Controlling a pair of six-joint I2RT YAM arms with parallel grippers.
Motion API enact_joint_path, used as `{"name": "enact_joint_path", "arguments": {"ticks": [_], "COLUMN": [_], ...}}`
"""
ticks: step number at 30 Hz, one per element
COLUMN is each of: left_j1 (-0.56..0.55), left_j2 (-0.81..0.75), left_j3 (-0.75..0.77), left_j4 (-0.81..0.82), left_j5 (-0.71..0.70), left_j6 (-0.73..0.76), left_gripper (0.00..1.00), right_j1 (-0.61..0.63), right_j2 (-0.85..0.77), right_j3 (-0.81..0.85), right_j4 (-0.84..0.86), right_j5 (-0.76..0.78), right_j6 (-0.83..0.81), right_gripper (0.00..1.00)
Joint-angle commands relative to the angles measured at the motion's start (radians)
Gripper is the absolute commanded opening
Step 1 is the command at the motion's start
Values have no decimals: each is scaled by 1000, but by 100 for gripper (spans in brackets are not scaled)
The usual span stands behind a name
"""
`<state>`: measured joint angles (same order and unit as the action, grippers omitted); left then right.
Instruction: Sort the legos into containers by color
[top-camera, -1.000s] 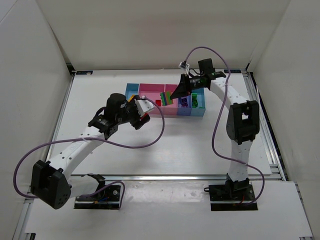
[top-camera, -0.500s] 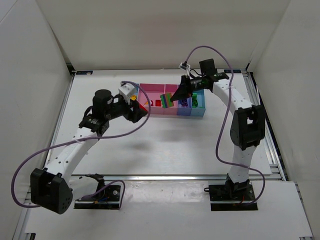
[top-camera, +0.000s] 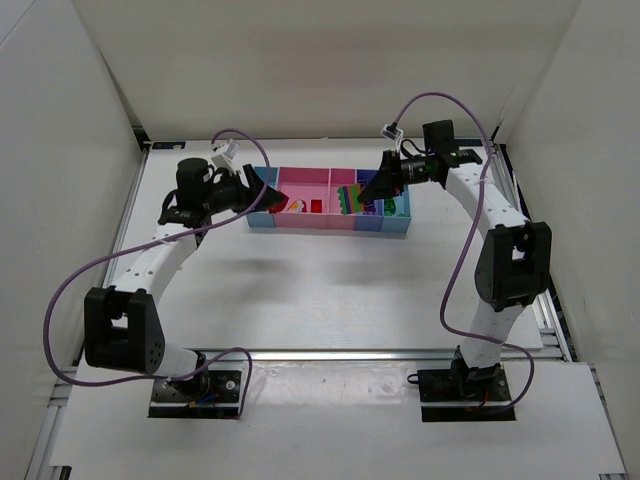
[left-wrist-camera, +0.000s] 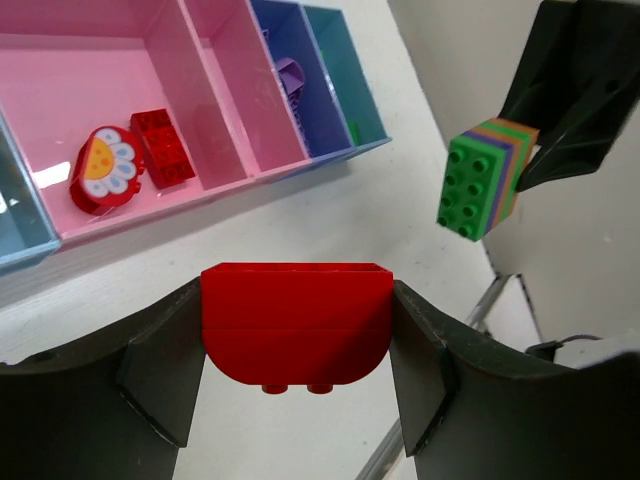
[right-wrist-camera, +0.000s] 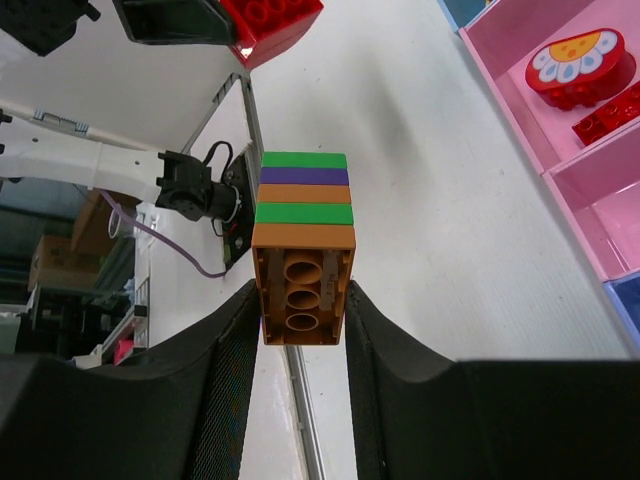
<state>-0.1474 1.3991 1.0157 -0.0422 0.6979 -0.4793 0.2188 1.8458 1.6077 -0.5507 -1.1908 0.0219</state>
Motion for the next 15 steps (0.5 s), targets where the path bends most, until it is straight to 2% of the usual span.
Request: {"name": "enact_joint_path", "arguments": {"ticks": [1,3,9,13,15], "left_j1": [5,3,5,2,0], "left_j2": [-3,1,-2,-17,-32], "left_j3": [67,70,70,72,57], "left_j4": [68,79,84,58,16], "left_j5": [61,72,120,117,106], "left_j6": [-106,-117,-153,-61,-10], "left_gripper": [25,25,25,24,23], "right_j1": [-6,-6,-3,40,111], "right_j2": [-53,-56,-71,-89,-97], "right_j3": [-14,-17,-29,-34,-57], "right_j4": [9,2,-100,-303,-360], "right_j5": [-15,-18,-17,51,129], "right_j6": [-11,-10,-181,-472,-572], "right_gripper": [15,15,15,15,15]}}
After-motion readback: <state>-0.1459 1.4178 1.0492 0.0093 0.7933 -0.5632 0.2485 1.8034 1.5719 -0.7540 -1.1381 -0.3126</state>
